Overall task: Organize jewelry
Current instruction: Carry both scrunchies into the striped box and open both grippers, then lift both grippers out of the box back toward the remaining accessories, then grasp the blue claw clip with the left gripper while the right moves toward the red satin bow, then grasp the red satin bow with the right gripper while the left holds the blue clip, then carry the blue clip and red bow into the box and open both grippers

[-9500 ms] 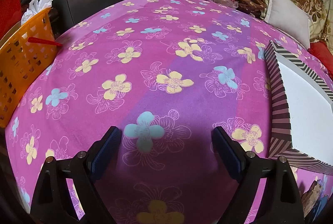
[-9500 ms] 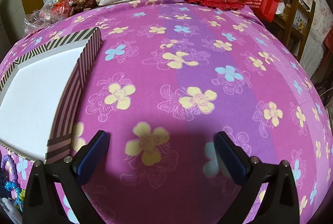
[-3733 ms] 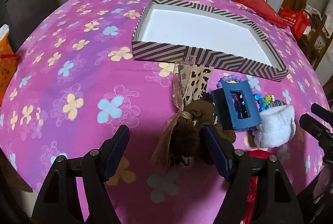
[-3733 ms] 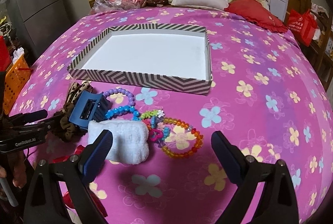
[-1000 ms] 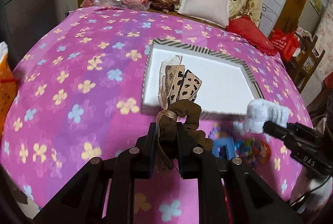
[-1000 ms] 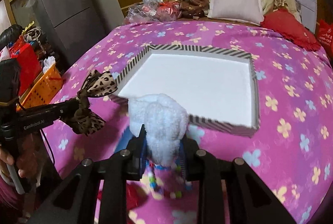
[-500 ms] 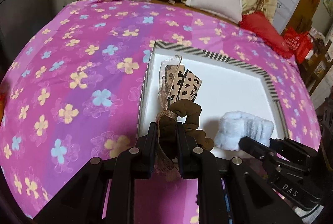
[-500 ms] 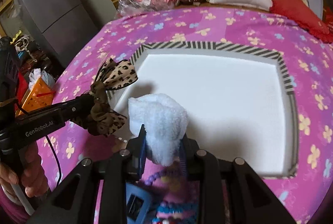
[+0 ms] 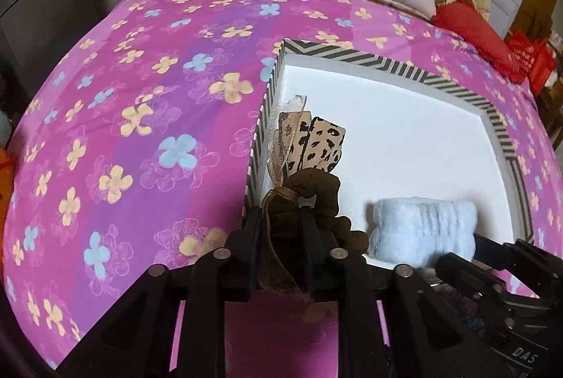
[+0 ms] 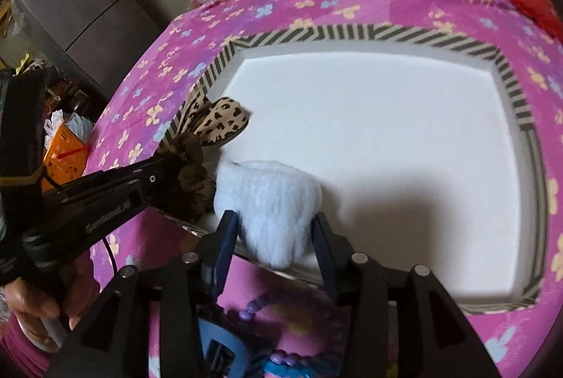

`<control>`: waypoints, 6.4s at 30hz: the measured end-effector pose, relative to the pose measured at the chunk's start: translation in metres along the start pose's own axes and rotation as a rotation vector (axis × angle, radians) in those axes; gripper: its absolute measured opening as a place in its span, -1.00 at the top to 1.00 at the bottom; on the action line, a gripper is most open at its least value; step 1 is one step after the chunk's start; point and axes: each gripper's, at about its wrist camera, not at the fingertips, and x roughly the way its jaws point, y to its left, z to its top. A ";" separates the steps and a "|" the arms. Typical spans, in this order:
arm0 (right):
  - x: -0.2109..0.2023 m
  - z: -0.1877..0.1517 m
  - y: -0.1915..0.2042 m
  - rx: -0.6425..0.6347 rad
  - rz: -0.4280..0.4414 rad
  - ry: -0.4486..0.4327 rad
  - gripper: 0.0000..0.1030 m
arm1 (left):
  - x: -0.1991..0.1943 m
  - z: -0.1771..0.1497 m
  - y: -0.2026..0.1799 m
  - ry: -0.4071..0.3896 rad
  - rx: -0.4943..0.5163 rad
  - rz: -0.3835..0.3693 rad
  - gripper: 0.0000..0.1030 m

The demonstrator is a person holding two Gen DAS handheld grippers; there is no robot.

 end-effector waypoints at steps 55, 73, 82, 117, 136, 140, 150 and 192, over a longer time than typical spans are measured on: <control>-0.144 -0.124 0.016 -0.063 -0.104 -0.153 -0.24 | -0.136 -0.140 -0.024 -0.193 0.071 0.082 0.40; -0.136 -0.125 0.013 -0.054 -0.107 -0.142 -0.27 | -0.119 -0.145 -0.028 -0.152 0.070 0.083 0.40; -0.132 -0.125 0.010 -0.051 -0.122 -0.140 -0.28 | -0.113 -0.145 -0.027 -0.144 0.064 0.085 0.40; -0.114 -0.161 -0.002 -0.114 -0.055 0.016 -0.32 | -0.077 -0.118 -0.059 0.037 0.003 -0.232 0.21; -0.118 -0.180 0.007 -0.139 0.002 0.018 -0.40 | -0.068 -0.103 -0.083 0.035 0.057 -0.131 0.13; -0.113 -0.180 0.009 -0.139 0.014 0.024 -0.47 | -0.059 -0.106 -0.088 0.056 0.044 -0.137 0.08; -0.116 -0.180 0.011 -0.141 0.013 0.019 -0.49 | -0.056 -0.096 -0.087 0.081 -0.008 -0.215 0.03; -0.112 -0.113 0.041 -0.263 0.001 -0.085 0.70 | -0.081 -0.027 -0.019 -0.022 -0.068 -0.238 0.15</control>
